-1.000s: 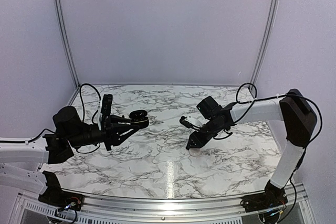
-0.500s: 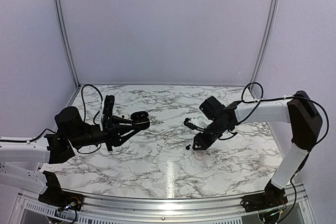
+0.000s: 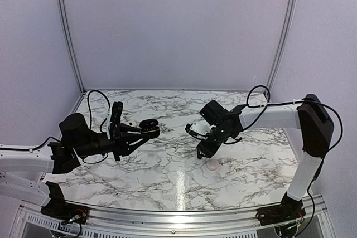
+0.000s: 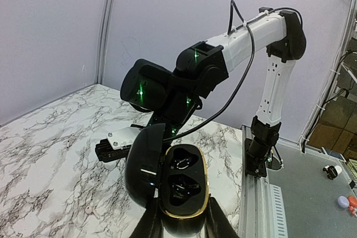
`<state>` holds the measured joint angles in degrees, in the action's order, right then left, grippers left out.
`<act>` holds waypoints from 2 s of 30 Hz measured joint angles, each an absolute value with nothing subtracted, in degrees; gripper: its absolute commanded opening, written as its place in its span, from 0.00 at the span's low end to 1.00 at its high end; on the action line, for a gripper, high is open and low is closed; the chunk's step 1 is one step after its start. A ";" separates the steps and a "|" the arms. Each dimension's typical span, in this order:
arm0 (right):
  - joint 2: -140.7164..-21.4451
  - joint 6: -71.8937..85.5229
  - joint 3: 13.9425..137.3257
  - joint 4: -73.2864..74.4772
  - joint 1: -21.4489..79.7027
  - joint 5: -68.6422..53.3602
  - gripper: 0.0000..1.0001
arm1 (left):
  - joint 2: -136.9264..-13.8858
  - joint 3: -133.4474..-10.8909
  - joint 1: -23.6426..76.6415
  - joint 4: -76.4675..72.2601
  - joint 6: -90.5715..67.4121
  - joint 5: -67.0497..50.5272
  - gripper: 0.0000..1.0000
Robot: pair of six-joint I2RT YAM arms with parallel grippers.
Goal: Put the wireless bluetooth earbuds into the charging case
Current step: Pick up the right earbud from the center of the board.
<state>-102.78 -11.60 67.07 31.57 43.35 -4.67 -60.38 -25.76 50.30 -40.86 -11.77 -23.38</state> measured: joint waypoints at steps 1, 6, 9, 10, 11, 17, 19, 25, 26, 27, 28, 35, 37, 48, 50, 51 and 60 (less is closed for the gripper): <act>-102.96 -11.94 67.33 31.86 43.35 -4.36 0.59 | -60.38 -25.76 50.30 -40.86 -11.77 -23.40 0.00; -104.68 -13.54 68.90 32.40 43.55 -3.27 0.59 | -60.38 -25.93 50.30 -40.86 -11.77 -23.49 0.00; -106.26 -14.06 69.60 32.88 43.75 -2.79 0.58 | -60.40 -26.06 50.30 -40.86 -11.75 -23.49 0.00; -106.67 -14.22 69.63 33.06 43.83 -2.57 0.58 | -60.38 -26.06 50.30 -40.86 -11.75 -23.49 0.00; -107.09 -14.46 69.65 33.34 43.92 -2.44 0.58 | -60.40 -26.06 50.30 -40.86 -11.77 -23.49 0.00; -108.55 -14.94 69.95 33.71 44.34 -1.61 0.56 | -60.40 -26.06 50.30 -40.86 -11.73 -23.51 0.00; -108.88 -14.92 70.63 33.50 44.38 -0.86 0.55 | -60.42 -26.06 50.30 -40.86 -11.70 -23.49 0.00; -111.66 -14.61 74.11 32.73 43.62 0.27 0.53 | -60.53 -26.09 50.30 -40.86 -11.70 -23.51 0.00; -112.31 -14.52 74.61 32.56 43.33 0.16 0.53 | -60.53 -26.09 50.30 -40.86 -11.70 -23.49 0.00; -112.71 -14.37 75.22 32.51 42.98 0.21 0.52 | -60.53 -26.09 50.30 -40.86 -11.73 -23.49 0.00; -112.97 -14.15 75.53 32.27 42.70 0.34 0.52 | -60.53 -26.09 50.30 -40.86 -11.73 -23.49 0.00; -113.86 -13.06 76.88 32.14 40.51 -1.45 0.49 | -60.95 -26.13 50.28 -40.86 -11.73 -23.49 0.00; -113.86 -12.99 77.60 32.64 40.25 -2.39 0.48 | -60.97 -26.15 50.28 -40.86 -11.73 -23.49 0.00; -112.62 -10.92 78.91 37.80 40.25 -6.63 0.45 | -60.99 -26.17 50.22 -40.86 -11.75 -23.49 0.00; -112.62 -10.66 78.91 38.68 40.25 -6.76 0.45 | -60.99 -26.17 50.19 -40.86 -11.75 -23.49 0.00; -112.62 -10.55 78.91 39.07 40.25 -6.76 0.44 | -60.99 -26.17 50.19 -40.86 -11.75 -23.49 0.00; -113.84 -10.48 79.88 40.99 40.34 -6.28 0.39 | -60.99 -26.17 50.19 -40.86 -11.75 -23.49 0.00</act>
<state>-113.84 -10.48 79.88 40.99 40.34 -6.28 -60.99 -26.17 50.19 -40.86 -11.75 -23.49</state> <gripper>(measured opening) 0.405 0.240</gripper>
